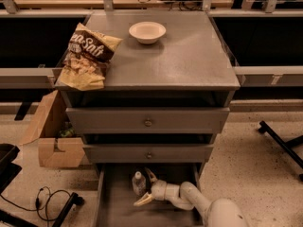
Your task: Place blue plastic bottle into bottom drawer
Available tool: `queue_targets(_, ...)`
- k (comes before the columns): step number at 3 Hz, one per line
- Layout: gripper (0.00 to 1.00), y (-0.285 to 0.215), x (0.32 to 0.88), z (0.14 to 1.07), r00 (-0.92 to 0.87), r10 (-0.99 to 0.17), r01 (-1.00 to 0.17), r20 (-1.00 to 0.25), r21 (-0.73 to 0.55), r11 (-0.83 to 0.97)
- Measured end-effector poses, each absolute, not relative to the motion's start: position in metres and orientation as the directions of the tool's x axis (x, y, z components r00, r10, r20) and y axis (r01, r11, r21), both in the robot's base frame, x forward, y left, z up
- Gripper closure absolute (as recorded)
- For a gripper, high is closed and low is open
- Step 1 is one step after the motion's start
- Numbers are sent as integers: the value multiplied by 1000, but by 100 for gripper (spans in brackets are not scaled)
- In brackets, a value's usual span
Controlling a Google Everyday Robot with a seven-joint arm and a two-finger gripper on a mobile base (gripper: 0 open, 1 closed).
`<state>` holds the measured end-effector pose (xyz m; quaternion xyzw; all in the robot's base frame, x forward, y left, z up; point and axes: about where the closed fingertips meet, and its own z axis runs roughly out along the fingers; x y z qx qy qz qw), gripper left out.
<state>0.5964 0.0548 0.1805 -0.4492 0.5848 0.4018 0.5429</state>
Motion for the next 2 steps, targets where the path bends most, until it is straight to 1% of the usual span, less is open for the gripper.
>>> queue_targets(1,0,10,586,189,9,-188,-959,-982,-62,278)
queue_targets(2,0,-70,572,206,-11,-338,-940,-941,-106,325)
